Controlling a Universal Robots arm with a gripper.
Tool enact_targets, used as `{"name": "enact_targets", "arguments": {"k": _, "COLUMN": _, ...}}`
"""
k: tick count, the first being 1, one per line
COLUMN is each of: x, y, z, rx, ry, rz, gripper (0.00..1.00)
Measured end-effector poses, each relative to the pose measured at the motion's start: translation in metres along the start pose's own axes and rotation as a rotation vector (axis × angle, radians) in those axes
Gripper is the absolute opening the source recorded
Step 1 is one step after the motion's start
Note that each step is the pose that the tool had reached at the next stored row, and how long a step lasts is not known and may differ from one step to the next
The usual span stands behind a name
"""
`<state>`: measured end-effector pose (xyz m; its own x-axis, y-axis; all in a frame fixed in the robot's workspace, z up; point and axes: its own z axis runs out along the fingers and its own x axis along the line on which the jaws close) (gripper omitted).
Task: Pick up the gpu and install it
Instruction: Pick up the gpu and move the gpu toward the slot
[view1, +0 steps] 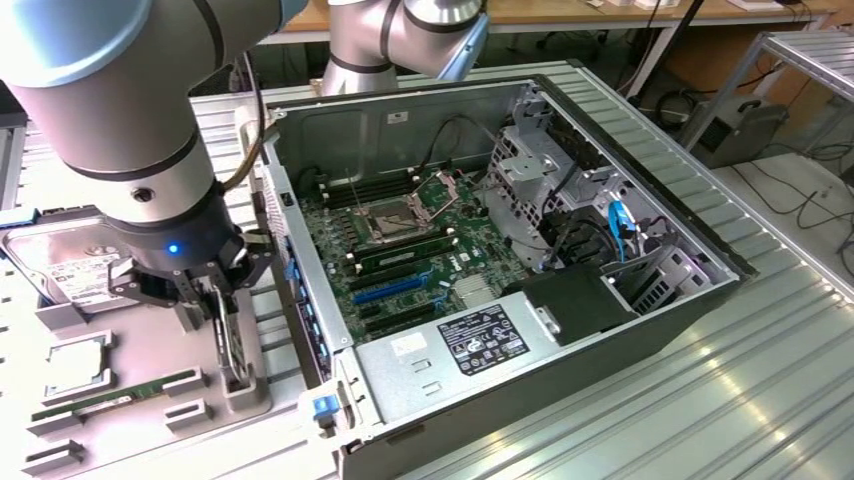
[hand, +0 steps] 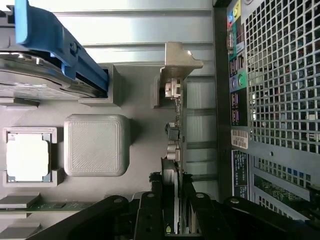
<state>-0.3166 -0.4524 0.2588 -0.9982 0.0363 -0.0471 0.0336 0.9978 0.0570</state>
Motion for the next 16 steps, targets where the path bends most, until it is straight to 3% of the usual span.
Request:
{"name": "enact_targets", "arguments": {"k": 8, "x": -0.002, "y": 0.0015, "z": -0.0271, "rx": -0.0067, "ry": 0.0014, "rz": -0.001, "gripper": 0.26}}
{"name": "enact_targets", "arguments": {"k": 10, "x": -0.003, "y": 0.0024, "z": -0.0436, "rx": -0.0080, "ry": 0.0023, "rz": -0.001, "gripper": 0.26}}
{"name": "enact_targets", "arguments": {"k": 16, "x": -0.005, "y": 0.0039, "z": -0.0725, "rx": -0.0081, "ry": 0.0042, "rz": -0.001, "gripper": 0.26}}
